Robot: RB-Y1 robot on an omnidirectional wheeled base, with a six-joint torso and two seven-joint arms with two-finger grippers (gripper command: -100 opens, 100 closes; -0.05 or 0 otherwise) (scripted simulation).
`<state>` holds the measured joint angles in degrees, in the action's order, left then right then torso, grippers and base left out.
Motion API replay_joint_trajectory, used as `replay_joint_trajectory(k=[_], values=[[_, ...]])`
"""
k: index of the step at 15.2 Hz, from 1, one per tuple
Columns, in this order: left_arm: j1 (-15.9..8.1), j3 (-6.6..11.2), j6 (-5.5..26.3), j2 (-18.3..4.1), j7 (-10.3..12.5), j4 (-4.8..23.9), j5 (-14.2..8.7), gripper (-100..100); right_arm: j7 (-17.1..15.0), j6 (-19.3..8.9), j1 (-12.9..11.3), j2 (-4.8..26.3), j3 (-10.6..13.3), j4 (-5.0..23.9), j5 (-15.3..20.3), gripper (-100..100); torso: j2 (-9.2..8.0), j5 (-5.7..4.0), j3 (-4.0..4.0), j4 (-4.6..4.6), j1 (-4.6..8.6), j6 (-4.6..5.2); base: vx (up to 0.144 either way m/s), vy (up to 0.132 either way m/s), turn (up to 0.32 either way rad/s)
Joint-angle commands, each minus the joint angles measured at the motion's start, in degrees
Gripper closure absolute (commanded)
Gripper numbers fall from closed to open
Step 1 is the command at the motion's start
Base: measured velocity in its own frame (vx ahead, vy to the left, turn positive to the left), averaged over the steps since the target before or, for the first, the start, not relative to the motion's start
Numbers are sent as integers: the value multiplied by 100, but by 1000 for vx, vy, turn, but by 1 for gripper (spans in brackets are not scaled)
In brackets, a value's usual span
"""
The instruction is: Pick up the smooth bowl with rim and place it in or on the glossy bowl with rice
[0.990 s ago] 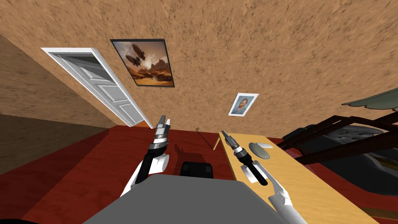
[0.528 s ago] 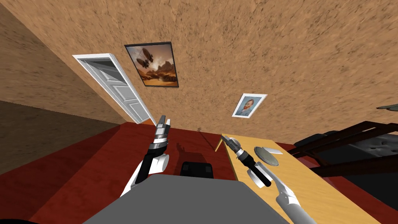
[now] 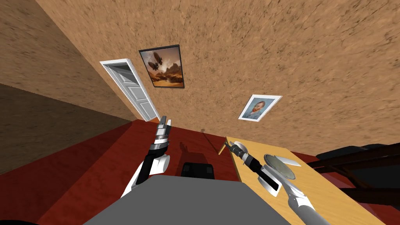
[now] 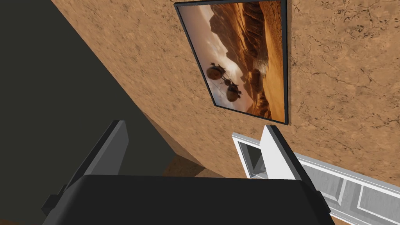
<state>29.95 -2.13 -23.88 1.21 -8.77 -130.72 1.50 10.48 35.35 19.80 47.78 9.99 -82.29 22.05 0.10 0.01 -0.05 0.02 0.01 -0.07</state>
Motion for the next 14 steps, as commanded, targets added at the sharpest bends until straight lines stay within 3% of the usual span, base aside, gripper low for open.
replay_joint_trajectory(k=[1,5,14], values=[[0,0,0,0,0,0,0,0,144,-12,6,151,95,286,143,-100,0,0,0,0,0,0,24,-1,229],[1,0,0,0,0,0,0,0,346,-63,-40,465,310,908,416,-100,3,-1,-2,1,3,2,26,-1,139],[1,1,0,0,0,0,0,0,633,-146,-91,871,633,1653,800,-100,0,-1,0,0,3,5,22,-6,108]])
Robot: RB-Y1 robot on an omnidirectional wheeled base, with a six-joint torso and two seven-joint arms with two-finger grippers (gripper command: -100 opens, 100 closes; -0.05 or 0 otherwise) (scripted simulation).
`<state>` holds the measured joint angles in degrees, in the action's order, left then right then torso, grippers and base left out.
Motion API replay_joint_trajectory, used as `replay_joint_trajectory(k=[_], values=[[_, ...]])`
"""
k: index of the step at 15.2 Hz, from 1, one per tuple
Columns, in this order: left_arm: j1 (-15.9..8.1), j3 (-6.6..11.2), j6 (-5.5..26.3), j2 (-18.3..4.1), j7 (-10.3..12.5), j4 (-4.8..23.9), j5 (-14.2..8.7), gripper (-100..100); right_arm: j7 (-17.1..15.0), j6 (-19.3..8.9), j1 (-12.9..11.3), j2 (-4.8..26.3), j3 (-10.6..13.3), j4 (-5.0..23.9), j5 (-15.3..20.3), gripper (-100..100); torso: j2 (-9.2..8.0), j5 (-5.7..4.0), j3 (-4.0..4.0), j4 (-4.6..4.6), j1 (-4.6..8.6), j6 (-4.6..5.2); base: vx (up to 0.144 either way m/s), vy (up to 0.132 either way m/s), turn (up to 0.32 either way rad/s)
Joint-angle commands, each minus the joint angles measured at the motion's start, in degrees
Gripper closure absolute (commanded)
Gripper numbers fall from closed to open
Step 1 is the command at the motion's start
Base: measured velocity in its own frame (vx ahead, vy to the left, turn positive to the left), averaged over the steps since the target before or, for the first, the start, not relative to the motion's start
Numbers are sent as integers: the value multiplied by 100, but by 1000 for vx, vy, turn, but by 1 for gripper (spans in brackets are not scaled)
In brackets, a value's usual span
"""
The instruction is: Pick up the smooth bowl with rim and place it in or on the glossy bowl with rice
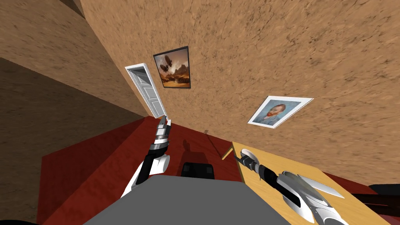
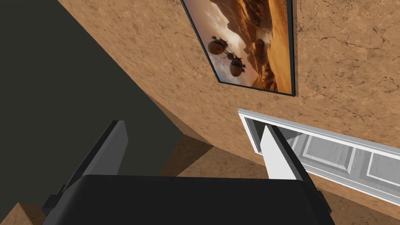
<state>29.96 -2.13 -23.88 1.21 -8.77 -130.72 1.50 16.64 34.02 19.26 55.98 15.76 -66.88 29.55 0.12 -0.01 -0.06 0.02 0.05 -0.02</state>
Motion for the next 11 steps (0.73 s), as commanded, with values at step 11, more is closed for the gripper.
replay_joint_trajectory(k=[11], values=[[0,0,0,0,0,0,0,0,546,-180,-39,602,801,1624,771,-100,10,0,-6,2,-1,0,37,-8,169]])
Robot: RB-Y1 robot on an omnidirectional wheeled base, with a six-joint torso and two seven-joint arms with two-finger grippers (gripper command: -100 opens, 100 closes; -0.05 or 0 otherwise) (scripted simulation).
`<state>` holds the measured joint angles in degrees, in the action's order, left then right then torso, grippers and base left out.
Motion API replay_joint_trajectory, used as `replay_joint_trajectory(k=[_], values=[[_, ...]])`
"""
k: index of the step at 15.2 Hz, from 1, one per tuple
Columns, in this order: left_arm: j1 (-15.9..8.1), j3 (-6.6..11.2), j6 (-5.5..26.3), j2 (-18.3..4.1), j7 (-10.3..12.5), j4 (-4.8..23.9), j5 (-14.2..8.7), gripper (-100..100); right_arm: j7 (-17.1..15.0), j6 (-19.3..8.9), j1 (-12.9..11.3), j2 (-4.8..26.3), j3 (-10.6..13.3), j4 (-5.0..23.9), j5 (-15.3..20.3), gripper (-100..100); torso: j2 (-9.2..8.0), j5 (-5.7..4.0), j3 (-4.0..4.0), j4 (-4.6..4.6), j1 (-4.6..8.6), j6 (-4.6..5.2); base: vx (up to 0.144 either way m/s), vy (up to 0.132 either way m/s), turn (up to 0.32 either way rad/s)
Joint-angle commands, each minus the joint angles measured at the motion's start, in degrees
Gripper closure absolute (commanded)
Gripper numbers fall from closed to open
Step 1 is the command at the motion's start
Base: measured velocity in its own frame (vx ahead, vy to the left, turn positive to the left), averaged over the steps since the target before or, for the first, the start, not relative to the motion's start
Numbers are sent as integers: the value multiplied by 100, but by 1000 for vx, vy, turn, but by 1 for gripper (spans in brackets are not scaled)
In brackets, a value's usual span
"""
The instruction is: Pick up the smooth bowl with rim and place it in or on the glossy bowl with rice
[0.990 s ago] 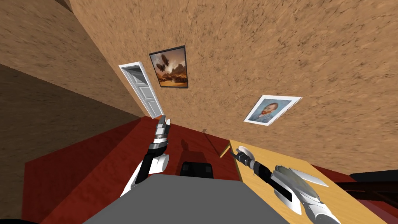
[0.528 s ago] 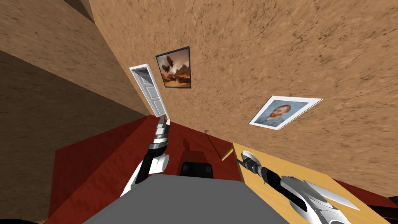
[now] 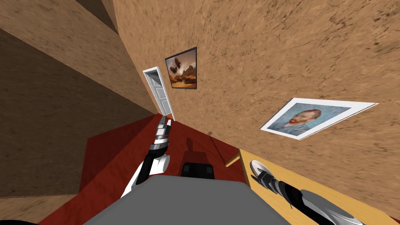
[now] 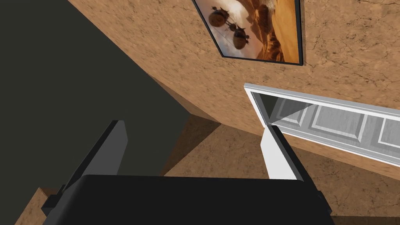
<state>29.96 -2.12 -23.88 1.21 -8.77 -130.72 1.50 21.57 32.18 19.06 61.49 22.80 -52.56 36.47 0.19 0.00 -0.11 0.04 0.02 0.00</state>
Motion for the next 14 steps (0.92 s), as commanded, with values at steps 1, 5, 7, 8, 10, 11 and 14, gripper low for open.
replay_joint_trajectory(k=[1,5,7,8,10,11,14], values=[[0,0,0,0,0,0,0,0,53,5,-19,51,98,191,79,-100,0,0,0,0,0,0,29,1,88],[0,0,0,0,0,0,0,0,192,-36,13,128,355,579,277,-100,-3,2,2,-1,-9,-1,33,13,141],[0,0,0,0,0,0,0,0,273,-58,39,151,519,802,394,-100,-4,1,3,-1,-11,0,29,18,112],[0,0,0,0,0,0,0,0,249,-15,-50,83,441,777,345,-100,-4,1,2,-1,-12,-2,21,11,61],[0,0,0,0,0,0,0,0,328,-171,-109,-158,487,897,376,-100,-10,0,6,-3,-3,0,1,-34,78],[0,0,0,0,0,0,0,0,339,-197,-117,-198,490,911,378,-100,-15,-2,8,-4,7,0,-9,-57,71],[0,1,0,0,0,0,0,0,302,-242,-79,-176,497,827,377,100,-20,-4,12,-5,15,2,-3,-40,24]])
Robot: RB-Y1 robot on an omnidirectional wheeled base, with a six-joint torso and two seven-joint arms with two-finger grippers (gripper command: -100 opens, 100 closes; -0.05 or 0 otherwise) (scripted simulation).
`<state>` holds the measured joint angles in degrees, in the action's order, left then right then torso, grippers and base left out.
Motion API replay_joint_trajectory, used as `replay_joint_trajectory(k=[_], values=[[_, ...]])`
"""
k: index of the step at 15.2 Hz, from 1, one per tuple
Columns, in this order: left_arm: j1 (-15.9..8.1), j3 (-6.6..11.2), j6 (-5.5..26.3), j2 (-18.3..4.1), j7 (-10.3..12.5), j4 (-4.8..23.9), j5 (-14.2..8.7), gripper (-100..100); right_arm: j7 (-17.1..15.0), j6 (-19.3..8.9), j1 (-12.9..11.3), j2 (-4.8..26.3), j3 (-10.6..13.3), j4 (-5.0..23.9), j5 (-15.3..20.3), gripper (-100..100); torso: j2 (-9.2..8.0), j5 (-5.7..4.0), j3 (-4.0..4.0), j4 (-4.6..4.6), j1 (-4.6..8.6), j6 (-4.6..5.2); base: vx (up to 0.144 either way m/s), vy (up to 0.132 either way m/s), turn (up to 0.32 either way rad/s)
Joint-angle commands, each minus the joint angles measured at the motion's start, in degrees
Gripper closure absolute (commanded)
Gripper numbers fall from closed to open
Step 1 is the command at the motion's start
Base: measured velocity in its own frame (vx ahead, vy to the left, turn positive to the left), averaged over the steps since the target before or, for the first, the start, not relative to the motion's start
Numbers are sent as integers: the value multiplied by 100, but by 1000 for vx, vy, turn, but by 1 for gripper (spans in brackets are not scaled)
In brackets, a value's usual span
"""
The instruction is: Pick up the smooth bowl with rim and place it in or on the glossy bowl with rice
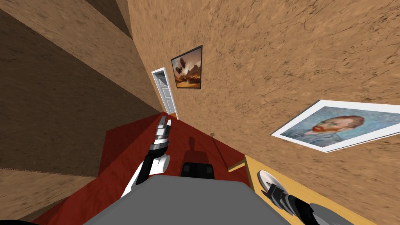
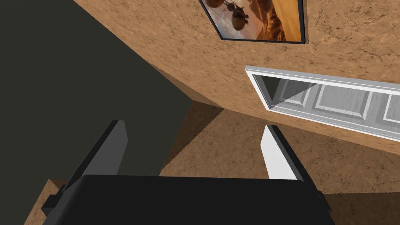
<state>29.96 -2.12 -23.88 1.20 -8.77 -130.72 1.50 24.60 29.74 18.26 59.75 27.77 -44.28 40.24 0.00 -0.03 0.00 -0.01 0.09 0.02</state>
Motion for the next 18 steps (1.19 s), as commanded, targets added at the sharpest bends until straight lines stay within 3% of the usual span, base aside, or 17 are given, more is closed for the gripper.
replay_joint_trajectory(k=[1,4,6,7,8,18], values=[[0,0,0,0,0,0,0,0,0,0,0,0,0,0,0,100,0,0,0,0,0,0,0,-7,1],[0,0,0,0,0,0,0,0,-7,4,2,-4,0,-1,-4,100,2,3,-1,0,-7,-4,0,0,0],[1,0,0,0,0,0,0,0,-31,200,13,214,-28,-1,-13,100,3,11,-2,1,-17,-1,7,49,-108],[1,0,0,1,0,0,0,0,-25,113,-11,126,-6,6,-3,100,2,15,-1,1,-30,0,0,37,-53],[0,-1,0,1,0,0,0,0,-78,301,-3,288,-33,43,-45,100,1,13,-1,1,-31,-4,12,-14,-210],[1,1,0,-1,0,0,0,0,-230,1050,-14,847,-160,294,-230,100,9,20,-3,-1,11,6,43,-72,-204]])
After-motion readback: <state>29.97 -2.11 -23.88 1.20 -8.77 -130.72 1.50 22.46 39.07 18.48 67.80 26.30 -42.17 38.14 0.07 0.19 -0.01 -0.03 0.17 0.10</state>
